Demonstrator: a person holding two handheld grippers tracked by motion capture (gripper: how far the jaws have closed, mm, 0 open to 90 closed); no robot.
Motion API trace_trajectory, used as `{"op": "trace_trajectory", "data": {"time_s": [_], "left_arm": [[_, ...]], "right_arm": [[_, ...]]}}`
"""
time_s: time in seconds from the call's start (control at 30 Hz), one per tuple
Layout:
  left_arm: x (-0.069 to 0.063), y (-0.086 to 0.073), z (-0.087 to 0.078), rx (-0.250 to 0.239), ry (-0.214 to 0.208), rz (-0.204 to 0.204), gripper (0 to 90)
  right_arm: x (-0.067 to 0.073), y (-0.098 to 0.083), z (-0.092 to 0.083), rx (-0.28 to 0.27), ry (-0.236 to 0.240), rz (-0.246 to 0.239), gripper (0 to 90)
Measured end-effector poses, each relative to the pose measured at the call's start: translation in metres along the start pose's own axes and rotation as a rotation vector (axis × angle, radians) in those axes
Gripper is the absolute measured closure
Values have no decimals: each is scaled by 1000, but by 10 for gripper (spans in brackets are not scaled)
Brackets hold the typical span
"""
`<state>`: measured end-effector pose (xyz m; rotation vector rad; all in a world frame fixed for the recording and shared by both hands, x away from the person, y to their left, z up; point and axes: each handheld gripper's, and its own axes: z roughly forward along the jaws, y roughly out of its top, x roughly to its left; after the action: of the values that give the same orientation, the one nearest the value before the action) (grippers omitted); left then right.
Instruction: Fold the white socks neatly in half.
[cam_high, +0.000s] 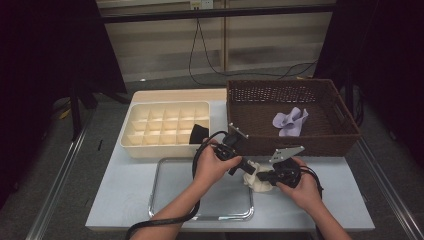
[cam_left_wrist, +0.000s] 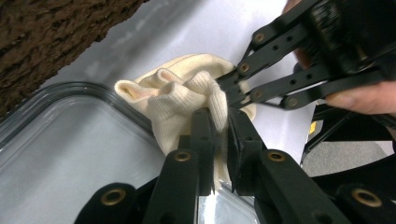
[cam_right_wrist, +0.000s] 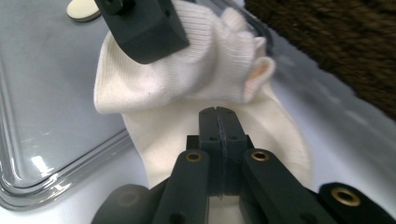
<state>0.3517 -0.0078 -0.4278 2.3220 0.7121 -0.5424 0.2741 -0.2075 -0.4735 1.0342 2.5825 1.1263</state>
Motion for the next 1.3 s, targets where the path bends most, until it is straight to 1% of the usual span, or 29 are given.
{"op": "trace_trajectory", "data": {"time_s": [0.03,0.07,0.1,0.17,0.2,0.23,0.3,0.4,0.43,0.47,0.5,0.53,0.57,0.63,0.67,0.7,0.73,0.83,0.87,0.9,0.93,0.97,1.0,1.03,1.07,1.1,1.2,1.23,1.3], "left_arm": [[-2,0,-1,4,6,-4,824],[-2,0,-1,4,4,-2,824],[-3,0,-1,1,-6,9,824],[-5,1,-3,13,5,8,824],[-6,1,-4,8,7,3,821],[-6,1,-5,5,9,12,820],[-7,1,-6,-1,10,3,821],[-6,1,-7,-4,17,4,817],[-6,1,-6,5,17,1,817],[-5,1,-5,10,1,-3,817],[-4,1,-3,3,-5,-5,817],[-3,1,-1,11,-15,1,817],[-3,0,1,10,-7,-7,817],[-3,0,3,12,-8,-4,817],[-2,0,5,5,-11,-5,816],[-2,0,6,11,-11,0,815],[-2,0,8,9,-6,1,815],[-4,0,13,3,-11,6,808],[-5,0,15,5,-2,10,806],[-5,0,17,9,-8,8,806],[-6,0,20,2,-4,14,806],[-7,1,22,6,2,14,806],[-8,1,24,6,-5,12,806],[-8,0,27,12,1,25,804],[-9,0,30,19,4,29,799],[-9,0,33,16,3,34,788],[-9,-1,40,24,-6,33,755],[-9,-2,42,29,-6,43,747],[-10,-2,44,22,-10,46,737]], "right_arm": [[1,0,2,4,11,-1,900],[2,0,3,8,11,-1,900],[3,1,5,0,16,-3,900],[5,4,7,0,27,-11,900],[7,5,8,-3,27,-6,900],[8,6,9,-3,26,-10,900],[9,7,10,-13,33,-8,900],[11,8,12,-32,55,-3,900],[12,8,13,-33,59,-6,900],[12,8,13,-28,57,-7,900],[11,9,12,-23,59,-7,900],[10,9,10,-14,52,-11,900],[9,9,7,-8,41,-13,900],[6,7,1,-8,31,-14,900],[4,6,-3,-2,13,-14,900],[2,6,-7,6,-4,-11,900],[-1,5,-11,-7,-2,6,900],[-8,5,-22,-36,-27,22,900],[-9,5,-24,-45,-28,26,900],[-10,5,-26,-46,-39,25,900],[-10,5,-27,-48,-44,25,900],[-10,6,-28,-46,-52,23,900],[-10,6,-29,-46,-66,22,900],[-11,7,-29,-47,-76,21,900],[-11,7,-30,-54,-72,21,900],[-11,7,-31,-58,-76,25,900],[-11,8,-31,-71,-72,26,894],[-11,8,-31,-75,-75,22,894],[-10,9,-29,-76,-70,22,884]]}}
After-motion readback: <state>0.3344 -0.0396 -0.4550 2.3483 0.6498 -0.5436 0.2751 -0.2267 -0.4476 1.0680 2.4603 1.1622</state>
